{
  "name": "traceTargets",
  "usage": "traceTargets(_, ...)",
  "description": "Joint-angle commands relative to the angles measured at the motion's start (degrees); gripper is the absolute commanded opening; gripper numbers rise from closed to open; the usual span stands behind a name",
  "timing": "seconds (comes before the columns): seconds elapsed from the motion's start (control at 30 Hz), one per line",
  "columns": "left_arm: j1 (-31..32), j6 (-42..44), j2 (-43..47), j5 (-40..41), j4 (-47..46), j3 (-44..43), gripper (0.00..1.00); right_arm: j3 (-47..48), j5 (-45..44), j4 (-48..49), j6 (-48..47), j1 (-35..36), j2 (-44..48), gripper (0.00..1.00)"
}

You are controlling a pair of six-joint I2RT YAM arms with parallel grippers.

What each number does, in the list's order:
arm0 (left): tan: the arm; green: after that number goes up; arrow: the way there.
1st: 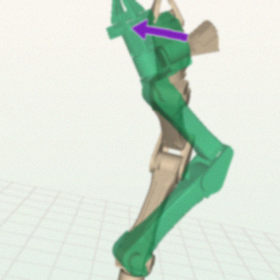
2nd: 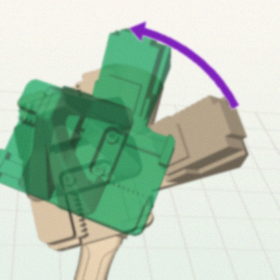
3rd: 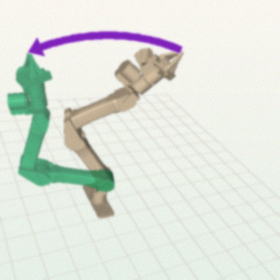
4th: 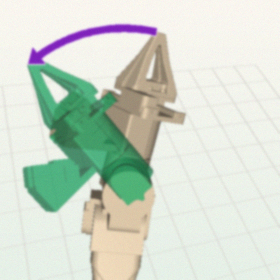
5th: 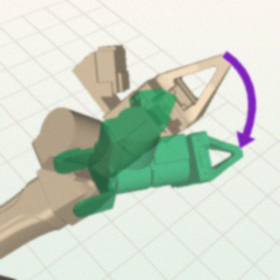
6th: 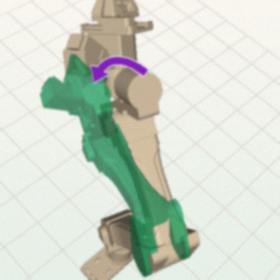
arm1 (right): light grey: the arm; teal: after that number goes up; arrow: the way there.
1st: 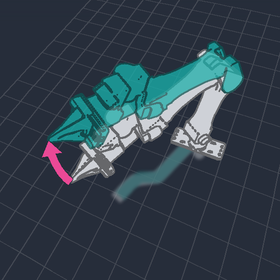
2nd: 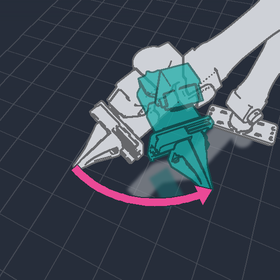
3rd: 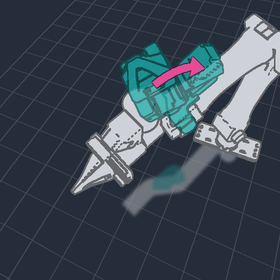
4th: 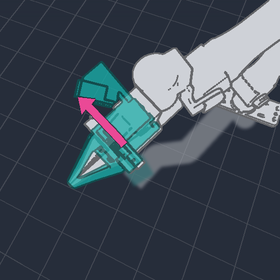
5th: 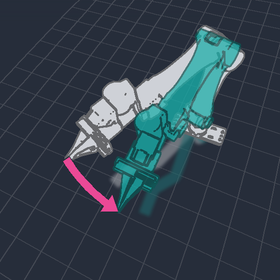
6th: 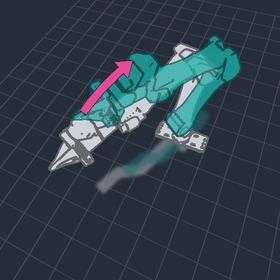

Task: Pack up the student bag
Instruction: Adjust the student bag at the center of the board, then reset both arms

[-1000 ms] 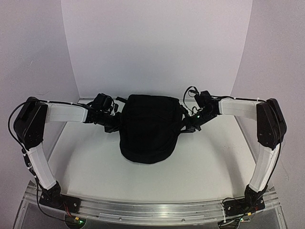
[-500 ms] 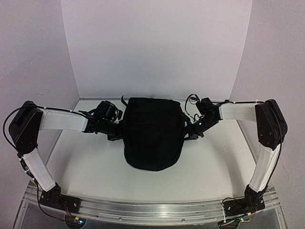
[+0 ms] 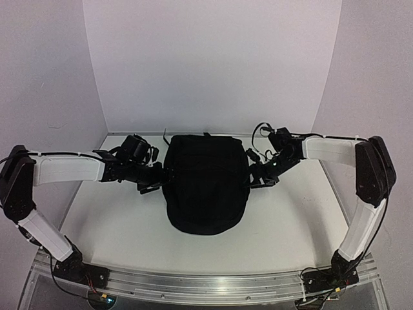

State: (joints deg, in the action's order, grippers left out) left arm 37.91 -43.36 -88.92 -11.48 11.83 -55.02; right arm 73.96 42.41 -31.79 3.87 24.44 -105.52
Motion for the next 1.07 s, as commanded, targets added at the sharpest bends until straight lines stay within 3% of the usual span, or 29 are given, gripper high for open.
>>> traceTargets(0.0,-2.53,3.08,7.31,4.49,5.7,-3.46,1.0,6.41,-1.45,-2.89,-2.13,-1.15,6.68,0.76)
traceTargets(0.1,-7.03,4.32,9.41,3.01,7.45,-5.33,1.0,9.54,-1.63,-4.57,-3.01,-2.66,8.81,0.93)
traceTargets(0.17,-10.07,5.2,10.85,1.59,7.12,-5.88,1.0,10.81,-1.7,-5.35,-3.41,-4.02,9.9,0.98)
traceTargets(0.33,-12.3,8.93,14.69,8.3,12.28,-8.61,1.0,9.31,-0.34,-5.76,-3.42,-9.86,13.32,0.98)
traceTargets(0.57,-12.69,10.17,23.4,16.01,15.19,-4.73,1.0,2.1,0.58,-5.57,-6.65,-17.56,17.48,0.98)
traceTargets(1.03,-12.74,8.13,15.54,15.9,19.27,-6.47,1.0,-1.65,1.45,-5.34,-7.01,-17.95,18.94,0.98)
